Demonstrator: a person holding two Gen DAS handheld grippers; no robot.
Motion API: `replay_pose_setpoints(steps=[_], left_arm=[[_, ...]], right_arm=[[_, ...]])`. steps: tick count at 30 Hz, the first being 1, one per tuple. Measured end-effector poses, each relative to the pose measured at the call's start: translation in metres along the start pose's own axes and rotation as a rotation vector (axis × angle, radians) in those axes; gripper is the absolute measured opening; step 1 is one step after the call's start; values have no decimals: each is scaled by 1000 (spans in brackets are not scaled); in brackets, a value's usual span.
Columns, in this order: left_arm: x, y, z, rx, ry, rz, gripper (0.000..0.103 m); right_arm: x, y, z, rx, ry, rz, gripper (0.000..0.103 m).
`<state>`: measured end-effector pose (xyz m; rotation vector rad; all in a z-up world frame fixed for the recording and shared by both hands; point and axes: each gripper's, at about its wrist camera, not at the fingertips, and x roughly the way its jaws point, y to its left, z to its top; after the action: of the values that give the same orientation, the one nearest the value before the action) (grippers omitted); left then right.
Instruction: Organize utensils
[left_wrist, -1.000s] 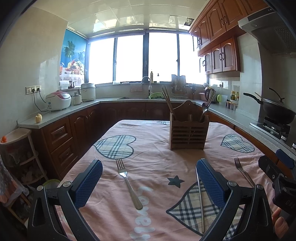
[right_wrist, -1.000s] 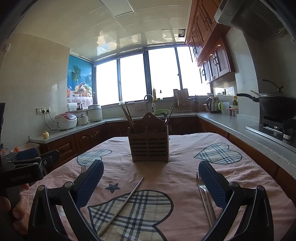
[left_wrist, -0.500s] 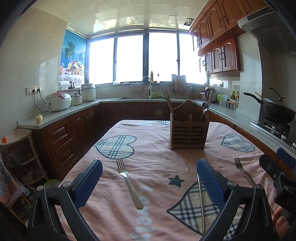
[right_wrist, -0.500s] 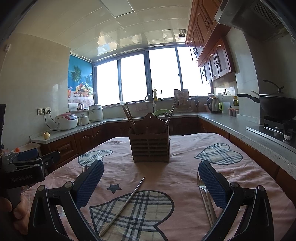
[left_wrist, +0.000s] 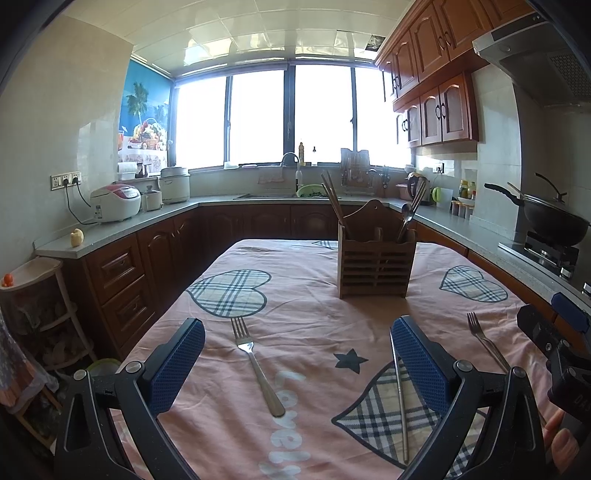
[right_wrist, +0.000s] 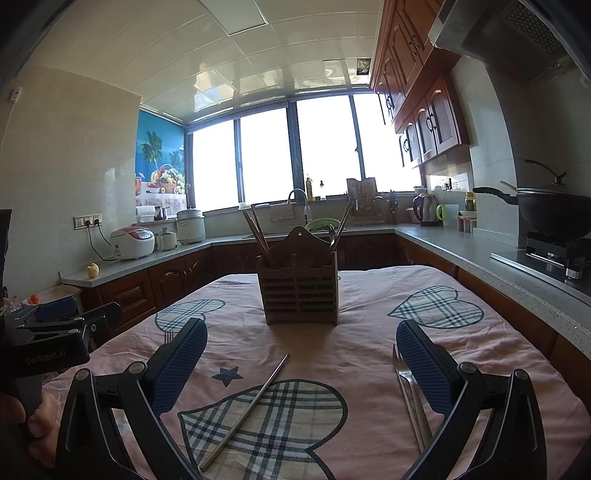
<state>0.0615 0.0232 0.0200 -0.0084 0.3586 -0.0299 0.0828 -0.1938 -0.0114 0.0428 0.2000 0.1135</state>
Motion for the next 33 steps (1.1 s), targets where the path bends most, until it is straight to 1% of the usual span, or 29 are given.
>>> replay_pose_setpoints(steps=[33], left_arm=[[-2, -8, 1, 10, -3, -8, 102]], right_arm=[[-3, 1, 9, 3, -4, 3, 103]])
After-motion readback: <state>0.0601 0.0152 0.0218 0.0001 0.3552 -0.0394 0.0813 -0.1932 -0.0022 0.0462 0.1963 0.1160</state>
